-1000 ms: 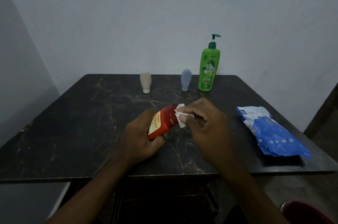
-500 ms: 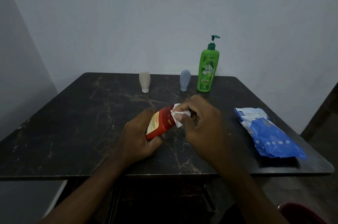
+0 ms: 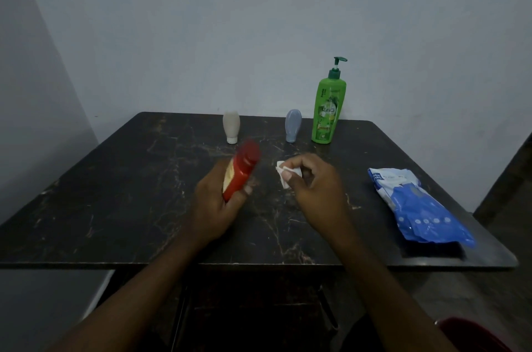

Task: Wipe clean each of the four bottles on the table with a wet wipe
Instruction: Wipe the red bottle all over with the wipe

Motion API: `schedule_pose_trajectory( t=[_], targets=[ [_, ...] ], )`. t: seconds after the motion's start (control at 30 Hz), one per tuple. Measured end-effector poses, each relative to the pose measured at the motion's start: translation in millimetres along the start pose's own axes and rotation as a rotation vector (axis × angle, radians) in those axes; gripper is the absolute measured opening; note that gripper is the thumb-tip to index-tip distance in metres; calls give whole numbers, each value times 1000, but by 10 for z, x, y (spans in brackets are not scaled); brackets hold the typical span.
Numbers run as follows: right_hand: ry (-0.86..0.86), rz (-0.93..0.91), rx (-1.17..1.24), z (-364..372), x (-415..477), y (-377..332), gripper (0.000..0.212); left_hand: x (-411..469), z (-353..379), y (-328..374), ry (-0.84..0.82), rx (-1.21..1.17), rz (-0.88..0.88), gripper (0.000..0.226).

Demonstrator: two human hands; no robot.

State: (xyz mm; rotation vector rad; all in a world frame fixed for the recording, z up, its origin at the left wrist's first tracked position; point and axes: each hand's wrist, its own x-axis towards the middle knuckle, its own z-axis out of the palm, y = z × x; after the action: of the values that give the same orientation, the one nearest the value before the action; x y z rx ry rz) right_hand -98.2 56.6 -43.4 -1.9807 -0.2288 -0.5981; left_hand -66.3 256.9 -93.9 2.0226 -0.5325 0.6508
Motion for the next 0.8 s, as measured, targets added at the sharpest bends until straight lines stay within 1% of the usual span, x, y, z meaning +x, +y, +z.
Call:
schedule_pose_trajectory(
  t=[0.03,0.07,0.13,0.2,0.23,0.3,0.33,0.4,0.53,0.63,0.7,0.77,0.8],
  targets=[
    [-17,25,41,20,-69,38,9,24,4,29,49,-91,-98,24],
    [-34,52,66,45,-136,78,13,58,5,66,96,-214,-226,22],
    [-48,78,74,102,-252,136,16,156,-20,121,162,-522,-539,32],
    [-33,86,90,174,-335,158,13,247,-58,197,190,-897,-814,46],
    [-28,95,113,211,-369,153,11,271,-71,269,201,-1053,-914,48],
    [-23,107,184,293,-430,98,11,272,-47,392,206,-1219,-1051,44],
    [-21,99,219,334,-460,59,12,257,-13,444,205,-1273,-1093,42],
    [0,47,221,429,-514,-4,14,212,74,505,191,-1384,-1126,48],
    [91,-2,148,557,-576,-62,16,202,208,543,209,-1437,-1177,52],
    [159,-1,105,568,-570,-40,12,249,227,596,191,-1406,-1189,53],
    [188,40,137,551,-553,-35,11,268,225,577,183,-1352,-1196,59],
    [218,91,178,522,-515,-32,11,269,227,577,193,-1243,-1188,71],
    [226,121,208,503,-491,-32,11,259,226,577,200,-1176,-1170,82]
  ],
)
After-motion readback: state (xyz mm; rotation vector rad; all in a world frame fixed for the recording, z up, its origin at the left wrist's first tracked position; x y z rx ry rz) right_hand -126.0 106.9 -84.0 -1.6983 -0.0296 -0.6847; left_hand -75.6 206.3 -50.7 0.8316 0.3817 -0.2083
